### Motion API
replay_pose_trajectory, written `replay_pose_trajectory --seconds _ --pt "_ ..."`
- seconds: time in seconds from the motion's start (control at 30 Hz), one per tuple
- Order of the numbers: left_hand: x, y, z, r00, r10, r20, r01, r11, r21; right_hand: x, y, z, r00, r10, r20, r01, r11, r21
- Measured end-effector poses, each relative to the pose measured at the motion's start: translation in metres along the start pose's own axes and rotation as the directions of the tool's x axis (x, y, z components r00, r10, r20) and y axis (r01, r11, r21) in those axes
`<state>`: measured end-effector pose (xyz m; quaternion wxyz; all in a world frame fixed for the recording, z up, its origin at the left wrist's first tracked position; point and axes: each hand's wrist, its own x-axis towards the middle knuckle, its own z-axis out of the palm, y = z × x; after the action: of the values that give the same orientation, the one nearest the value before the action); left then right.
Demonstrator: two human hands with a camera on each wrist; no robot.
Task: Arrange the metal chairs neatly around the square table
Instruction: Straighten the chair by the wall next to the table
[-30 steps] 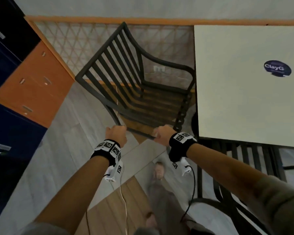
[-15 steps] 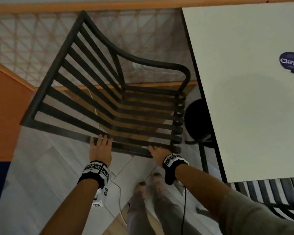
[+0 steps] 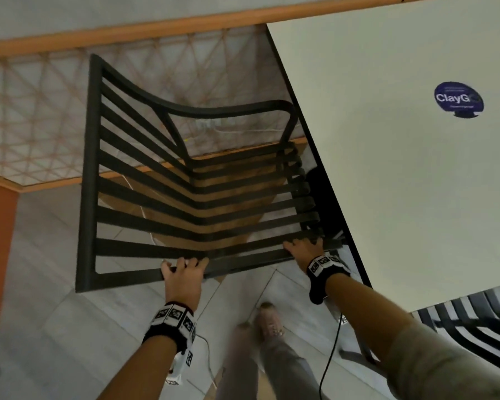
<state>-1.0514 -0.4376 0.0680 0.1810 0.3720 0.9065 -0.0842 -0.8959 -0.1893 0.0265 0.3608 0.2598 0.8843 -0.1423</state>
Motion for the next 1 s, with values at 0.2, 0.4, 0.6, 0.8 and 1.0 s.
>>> replay_pose_trajectory --seconds 0.2,0.4,0.6,0.8,1.0 --pt "-0.015 0.001 0.015 0.999 0.011 -0.037 -0.01 0.999 0.04 -0.016 0.001 0.022 0.999 0.004 -0.034 -0.003 0.999 0.034" --pt "-0.004 0.011 0.004 0.999 -0.042 -0.017 0.042 0.998 0.043 -0.01 0.006 0.016 0.996 0.008 -0.084 -0.007 1.0 0.016" --pt "-0.009 0.024 -0.026 0.997 -0.03 0.076 0.031 1.0 -0.002 -0.05 -0.013 0.005 0.978 -0.016 -0.208 0.07 0.965 0.253" --pt "-0.023 0.082 -0.078 0.996 0.084 0.035 -0.075 0.976 -0.202 -0.142 -0.026 -0.029 0.977 -0.054 -0.204 0.172 0.766 0.619" --pt "-0.069 0.196 -0.136 0.923 0.363 -0.127 -0.384 0.859 -0.337 -0.274 0.052 -0.057 0.945 0.004 -0.326 0.239 0.67 0.703"
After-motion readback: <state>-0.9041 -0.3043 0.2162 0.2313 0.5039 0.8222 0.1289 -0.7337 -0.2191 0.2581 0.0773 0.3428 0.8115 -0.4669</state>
